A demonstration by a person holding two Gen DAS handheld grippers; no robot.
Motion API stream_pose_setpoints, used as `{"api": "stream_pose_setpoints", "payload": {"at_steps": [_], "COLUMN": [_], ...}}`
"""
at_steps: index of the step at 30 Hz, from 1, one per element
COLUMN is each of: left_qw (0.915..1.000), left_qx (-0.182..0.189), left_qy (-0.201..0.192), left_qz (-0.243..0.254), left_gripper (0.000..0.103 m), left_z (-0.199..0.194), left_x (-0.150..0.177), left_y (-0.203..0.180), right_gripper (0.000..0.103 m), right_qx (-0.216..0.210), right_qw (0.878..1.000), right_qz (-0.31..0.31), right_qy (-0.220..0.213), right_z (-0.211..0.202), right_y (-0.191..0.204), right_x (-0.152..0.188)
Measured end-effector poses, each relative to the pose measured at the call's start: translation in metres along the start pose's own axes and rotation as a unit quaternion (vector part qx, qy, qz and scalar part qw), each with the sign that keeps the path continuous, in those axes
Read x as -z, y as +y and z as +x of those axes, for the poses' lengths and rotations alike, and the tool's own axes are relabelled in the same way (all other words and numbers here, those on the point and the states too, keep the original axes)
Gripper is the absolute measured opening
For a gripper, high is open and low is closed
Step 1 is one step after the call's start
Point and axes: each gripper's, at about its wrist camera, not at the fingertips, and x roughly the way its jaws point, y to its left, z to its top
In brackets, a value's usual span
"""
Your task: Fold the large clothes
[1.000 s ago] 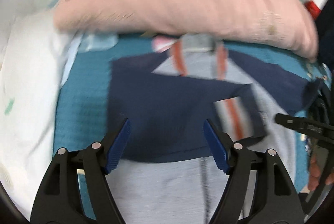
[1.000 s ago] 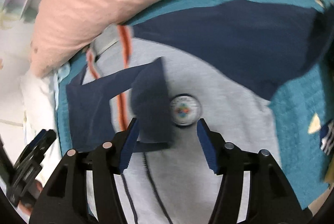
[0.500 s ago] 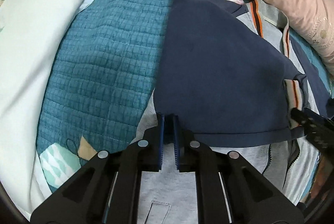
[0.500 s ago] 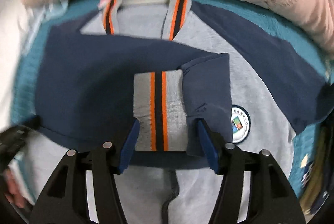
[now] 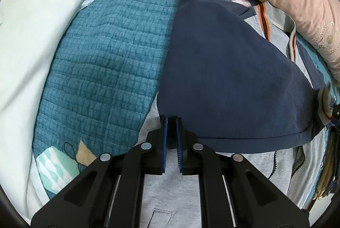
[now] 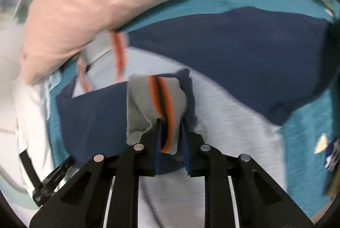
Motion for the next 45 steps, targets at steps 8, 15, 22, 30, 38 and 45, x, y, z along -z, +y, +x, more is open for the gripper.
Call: {"api": "stream_pose_setpoints", "payload": {"at_steps": [8,15,22,30,38,45], "left_qw": [0.9998,0.9989,0.997,0.9971,0.9985,0.9978], "left_qx": [0.013,-0.022,-0.036,0.062,0.017,0.009], "left_qy": [0.003,-0.019,-0.011,-0.028,0.011,-0.022], "left_qz": [-0.012,-0.036,-0.068,-0.035,-0.05,-0.062], "left_gripper": [0.002,0.0,0.0,0.076,0.036,0.005], "left_z": [-0.001,-0.014,-0.026,-0.044,0.006,-0.007], "left_x": [-0.004,-0.008,-0.006,-0.008,-0.024,-0.03], "left_y": [0.008,0.027,0.073,0.02,0.005,0.015], "right_gripper": [0.021,0.034,0.045,0.057,0.066,0.065], "right_qx": [0.045,0.0,-0.03,-0.006,-0.02,-0.014], "right_qw": [0.998,0.996,0.993,0.99,0.987,0.991], "right_qz": [0.038,0.089,0.114,0.141,0.159,0.131], "right_qy": [0.017,0.016,-0.018,-0.017,-0.005,-0.006], "right_z": [0.009,0.003,-0.021,-0.03,-0.026,-0.028], "right_y": [-0.044,-0.054,-0.053,-0.076,-0.094,-0.083], "right_x": [0.001,0.003,-0.003,-0.001,0.005,0.003]}}
